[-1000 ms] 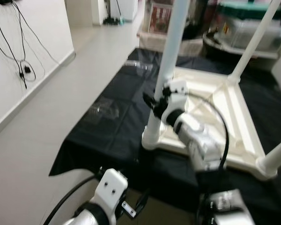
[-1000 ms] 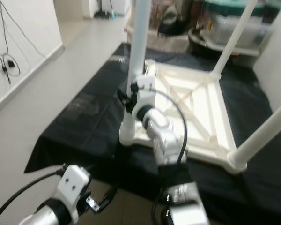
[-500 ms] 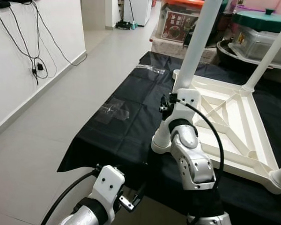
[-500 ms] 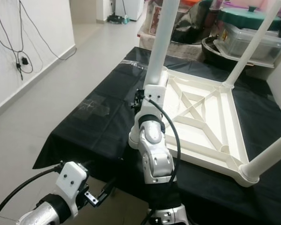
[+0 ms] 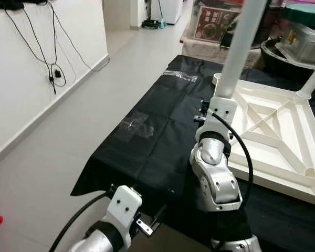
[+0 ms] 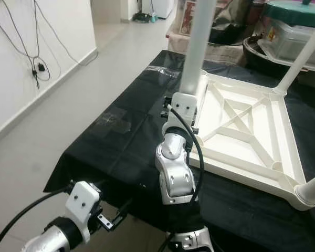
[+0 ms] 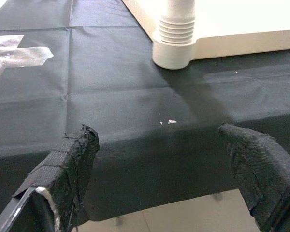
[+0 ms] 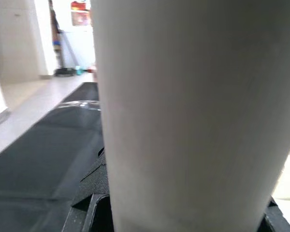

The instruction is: Building children table

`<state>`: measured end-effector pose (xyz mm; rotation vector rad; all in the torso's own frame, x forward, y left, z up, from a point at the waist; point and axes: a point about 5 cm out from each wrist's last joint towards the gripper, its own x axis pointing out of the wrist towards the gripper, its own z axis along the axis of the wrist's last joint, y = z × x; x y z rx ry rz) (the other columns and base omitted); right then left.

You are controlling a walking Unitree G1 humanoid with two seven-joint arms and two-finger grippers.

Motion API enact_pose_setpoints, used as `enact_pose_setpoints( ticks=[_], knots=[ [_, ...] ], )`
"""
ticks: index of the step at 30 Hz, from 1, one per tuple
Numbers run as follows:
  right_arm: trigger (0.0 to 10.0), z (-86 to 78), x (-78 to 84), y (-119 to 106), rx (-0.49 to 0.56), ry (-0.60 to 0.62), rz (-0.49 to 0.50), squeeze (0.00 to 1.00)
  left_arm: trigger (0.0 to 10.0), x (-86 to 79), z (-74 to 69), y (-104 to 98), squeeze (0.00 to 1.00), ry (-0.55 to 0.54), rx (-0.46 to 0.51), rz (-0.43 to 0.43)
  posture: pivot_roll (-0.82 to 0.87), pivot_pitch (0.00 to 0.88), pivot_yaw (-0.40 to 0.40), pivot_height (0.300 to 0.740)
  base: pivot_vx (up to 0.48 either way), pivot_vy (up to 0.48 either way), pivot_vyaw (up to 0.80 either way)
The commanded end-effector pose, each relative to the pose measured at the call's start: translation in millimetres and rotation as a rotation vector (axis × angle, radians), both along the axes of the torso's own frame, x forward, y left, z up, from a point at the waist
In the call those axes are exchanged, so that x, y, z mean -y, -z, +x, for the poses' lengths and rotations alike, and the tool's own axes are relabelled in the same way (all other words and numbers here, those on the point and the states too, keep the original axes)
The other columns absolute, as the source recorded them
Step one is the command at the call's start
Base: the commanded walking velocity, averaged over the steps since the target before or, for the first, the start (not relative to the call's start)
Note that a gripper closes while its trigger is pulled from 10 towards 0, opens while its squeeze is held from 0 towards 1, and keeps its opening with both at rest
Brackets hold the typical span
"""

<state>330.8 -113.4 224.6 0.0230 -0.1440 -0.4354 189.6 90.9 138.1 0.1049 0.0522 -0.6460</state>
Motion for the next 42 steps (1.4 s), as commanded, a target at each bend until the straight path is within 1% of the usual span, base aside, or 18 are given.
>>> enact_pose_setpoints(
  ticks=[1,6,11,21,23,24,26,29,30,31,32,34,35,36,37,38,39,42],
  knots=[
    [10.0,-4.7,-25.1,26.1,-0.18,0.041,0.164,0.0,10.0,-0.6,-1.6,5.0,0.0,0.005,-0.019,0.005,0.22,0.086,-0.084,0.74,0.0,0.0,0.0],
    [10.0,-2.7,-23.5,28.6,-0.259,0.152,0.252,0.0,10.0,-1.1,-1.6,6.6,0.0,0.009,-0.023,0.004,0.22,0.078,-0.081,0.74,0.0,0.0,0.0],
    [10.0,1.7,-25.4,20.6,-0.225,0.131,0.286,0.0,10.0,-1.2,-1.1,7.4,0.0,0.011,-0.024,0.006,0.22,0.075,-0.082,0.74,0.0,0.0,0.0],
    [10.0,9.6,-25.0,-40.7,0.085,-0.051,0.211,0.0,10.0,-1.6,2.5,8.6,0.0,0.016,-0.022,0.011,0.22,0.069,-0.086,0.74,0.0,0.0,0.0],
    [10.0,7.9,-22.2,-65.4,0.254,-0.193,0.193,0.0,10.0,-1.9,4.4,9.1,0.0,0.007,-0.023,0.008,0.22,0.063,-0.082,0.74,0.0,0.0,0.0],
    [10.0,7.9,-22.2,-65.4,0.254,-0.193,0.193,0.0,10.0,-1.9,4.4,9.1,0.0,0.007,-0.023,0.008,0.22,0.063,-0.082,0.74,0.0,0.0,0.0],
    [10.0,1.9,-21.3,-82.9,0.381,-0.313,0.159,0.0,10.0,-2.5,6.0,9.3,0.0,-0.006,-0.028,0.005,0.21,0.06,-0.084,0.74,0.0,0.0,0.0],
    [10.0,-0.2,-25.9,-86.3,0.414,-0.432,0.162,0.0,10.0,-4.4,9.3,7.7,0.0,-0.024,-0.019,0.006,0.21,0.056,-0.083,0.74,0.0,0.0,0.0],
    [10.0,-0.4,-29.9,-84.7,0.41,-0.498,0.175,0.0,10.0,-6.5,12.1,6.3,0.69,-0.045,-0.009,0.013,0.21,0.056,-0.082,0.74,0.0,0.0,0.0],
    [10.0,-0.4,-29.9,-84.7,0.41,-0.498,0.175,0.0,10.0,-6.5,12.1,6.3,0.69,-0.045,-0.009,0.013,0.21,0.056,-0.082,0.74,0.0,0.0,0.0],
    [10.0,0.1,-35.5,-74.4,0.361,-0.587,0.197,0.0,10.0,-11.6,19.5,2.4,1.0,-0.09,0.01,0.017,0.21,0.054,-0.082,0.74,0.0,0.0,0.0],
    [10.0,0.1,-35.5,-74.4,0.361,-0.587,0.197,0.0,10.0,-11.6,19.5,2.4,1.0,-0.09,0.01,0.017,0.21,0.054,-0.082,0.74,0.0,0.0,0.0],
    [10.0,-0.5,-41.2,-60.8,0.302,-0.682,0.213,0.0,10.0,-19.6,31.2,-2.4,1.0,-0.165,0.049,0.07,0.21,0.05,-0.084,0.74,0.0,0.0,0.0],
    [10.0,-0.5,-41.2,-60.8,0.302,-0.682,0.213,0.0,10.0,-19.6,31.2,-2.4,1.0,-0.165,0.049,0.07,0.21,0.05,-0.084,0.74,0.0,0.0,0.0],
    [10.0,-2.8,-45.6,-47.4,0.25,-0.755,0.234,0.0,10.0,-26.4,44.9,-9.0,1.0,-0.22,0.088,0.124,0.21,0.046,-0.084,0.74,0.0,0.0,0.0],
    [10.0,-2.8,-45.6,-47.4,0.25,-0.755,0.234,0.0,10.0,-26.4,44.9,-9.0,1.0,-0.22,0.088,0.124,0.21,0.046,-0.084,0.74,0.0,0.0,0.0],
    [10.0,-5.8,-49.6,-38.3,0.215,-0.812,0.25,0.0,10.0,-29.6,57.3,-16.1,0.0,-0.244,0.12,0.151,0.21,0.042,-0.089,0.74,0.0,0.0,0.0],
    [10.0,-10.7,-57.8,-29.0,0.177,-0.898,0.273,0.0,10.0,-29.7,77.4,-22.9,0.0,-0.256,0.153,0.19,0.21,0.037,-0.086,0.74,0.0,0.0,0.0]
  ],
)
